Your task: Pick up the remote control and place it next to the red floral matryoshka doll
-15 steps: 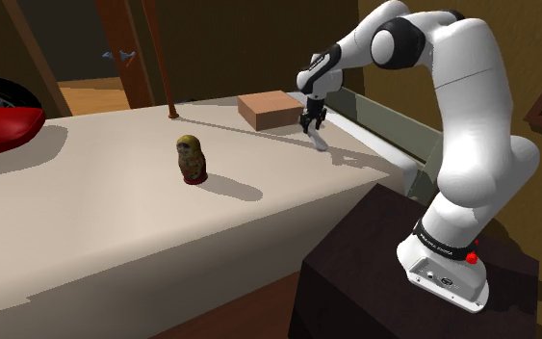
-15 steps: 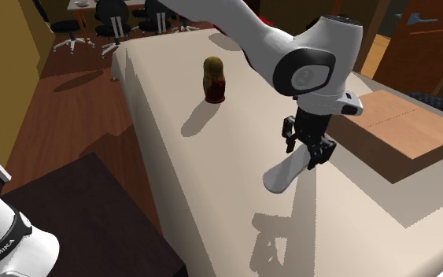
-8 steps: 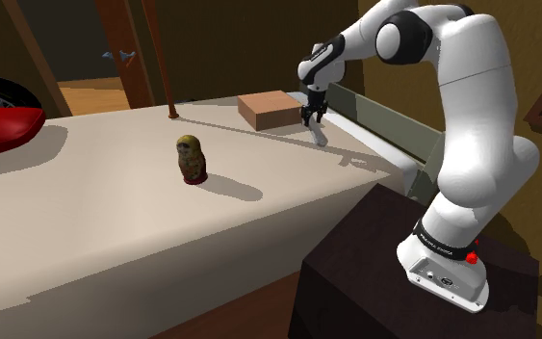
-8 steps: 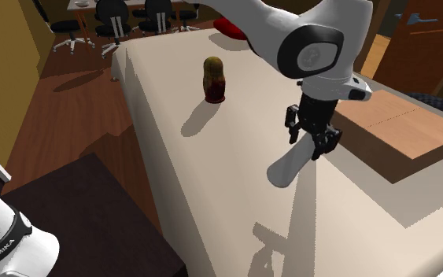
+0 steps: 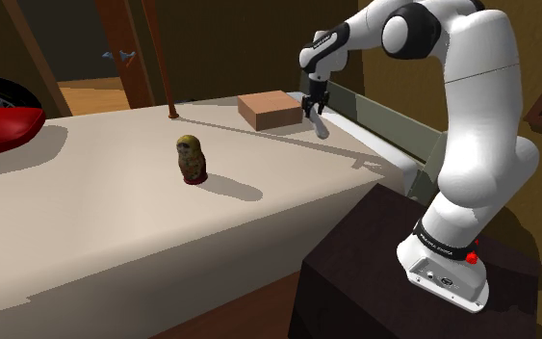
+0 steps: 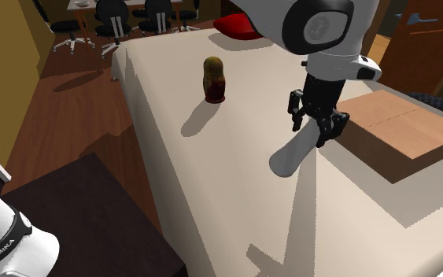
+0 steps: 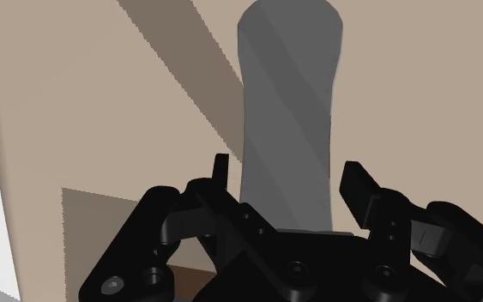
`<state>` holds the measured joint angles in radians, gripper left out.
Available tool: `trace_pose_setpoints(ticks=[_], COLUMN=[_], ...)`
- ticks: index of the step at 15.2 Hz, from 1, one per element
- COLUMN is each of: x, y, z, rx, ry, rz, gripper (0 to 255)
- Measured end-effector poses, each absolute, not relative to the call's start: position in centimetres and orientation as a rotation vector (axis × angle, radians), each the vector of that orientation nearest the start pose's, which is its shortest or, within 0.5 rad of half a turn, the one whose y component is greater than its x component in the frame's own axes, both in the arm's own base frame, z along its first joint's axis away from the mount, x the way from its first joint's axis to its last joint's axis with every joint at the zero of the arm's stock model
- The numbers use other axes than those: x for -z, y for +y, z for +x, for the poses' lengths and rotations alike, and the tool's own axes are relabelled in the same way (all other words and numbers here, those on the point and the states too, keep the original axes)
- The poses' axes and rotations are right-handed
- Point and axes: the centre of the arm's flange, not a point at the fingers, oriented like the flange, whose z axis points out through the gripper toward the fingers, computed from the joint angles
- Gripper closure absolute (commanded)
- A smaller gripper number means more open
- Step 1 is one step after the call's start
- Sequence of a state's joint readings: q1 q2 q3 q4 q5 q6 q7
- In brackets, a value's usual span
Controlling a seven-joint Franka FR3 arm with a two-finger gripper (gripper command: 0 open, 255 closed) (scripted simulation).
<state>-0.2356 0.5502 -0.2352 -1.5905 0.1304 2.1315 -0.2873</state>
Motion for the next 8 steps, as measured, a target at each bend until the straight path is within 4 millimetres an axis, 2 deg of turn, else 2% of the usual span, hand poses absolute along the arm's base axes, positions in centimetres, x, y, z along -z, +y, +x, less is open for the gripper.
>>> trace_pose_setpoints(ticks=[8], x=[-36.4], y=[-29.0], z=[62.7], rx=[0.004], ry=[0.344], rz=[-3.136], gripper=[255])
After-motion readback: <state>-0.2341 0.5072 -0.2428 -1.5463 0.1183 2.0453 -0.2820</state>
